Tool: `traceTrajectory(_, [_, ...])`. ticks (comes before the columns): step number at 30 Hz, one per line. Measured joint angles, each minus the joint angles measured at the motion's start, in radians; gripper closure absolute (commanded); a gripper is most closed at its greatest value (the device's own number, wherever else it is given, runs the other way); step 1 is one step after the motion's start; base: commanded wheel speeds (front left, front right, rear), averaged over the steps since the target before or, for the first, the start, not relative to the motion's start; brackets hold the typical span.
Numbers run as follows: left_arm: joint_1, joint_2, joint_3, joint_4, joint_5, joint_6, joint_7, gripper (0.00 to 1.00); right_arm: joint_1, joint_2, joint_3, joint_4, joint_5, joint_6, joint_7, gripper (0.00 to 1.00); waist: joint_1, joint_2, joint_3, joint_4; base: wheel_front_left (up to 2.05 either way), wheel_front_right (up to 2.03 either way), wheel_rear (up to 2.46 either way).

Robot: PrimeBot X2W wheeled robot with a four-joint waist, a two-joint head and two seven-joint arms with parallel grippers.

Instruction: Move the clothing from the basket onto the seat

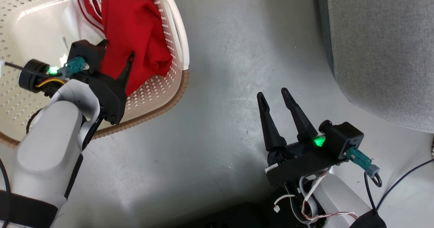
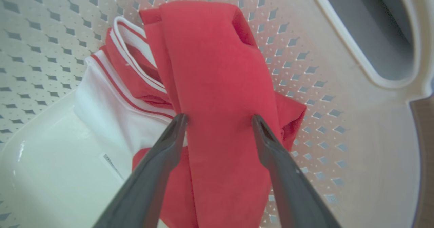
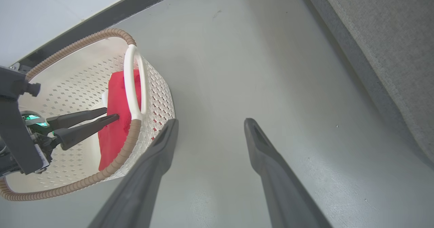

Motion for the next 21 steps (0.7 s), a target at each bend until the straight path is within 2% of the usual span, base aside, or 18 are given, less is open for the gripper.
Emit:
traceTrajectory(13, [-0.04,-0.012,0.029,0.056,-0.064,0.0,0.128,0.0,0.013,0.002,0.047,-0.012,0.031,0.0,0.0,0.0,0.0,0.0,0.01,-0.035,0.0,0.0,0.0])
traceTrajectory(21, [-0.054,-0.029,0.091,0.077,-0.151,0.002,0.179,0.0,0.016,0.002,0.07,-0.026,0.051,0.0,0.0,0.0,0.0,0.0,0.028,-0.061,0.0,0.0,0.0])
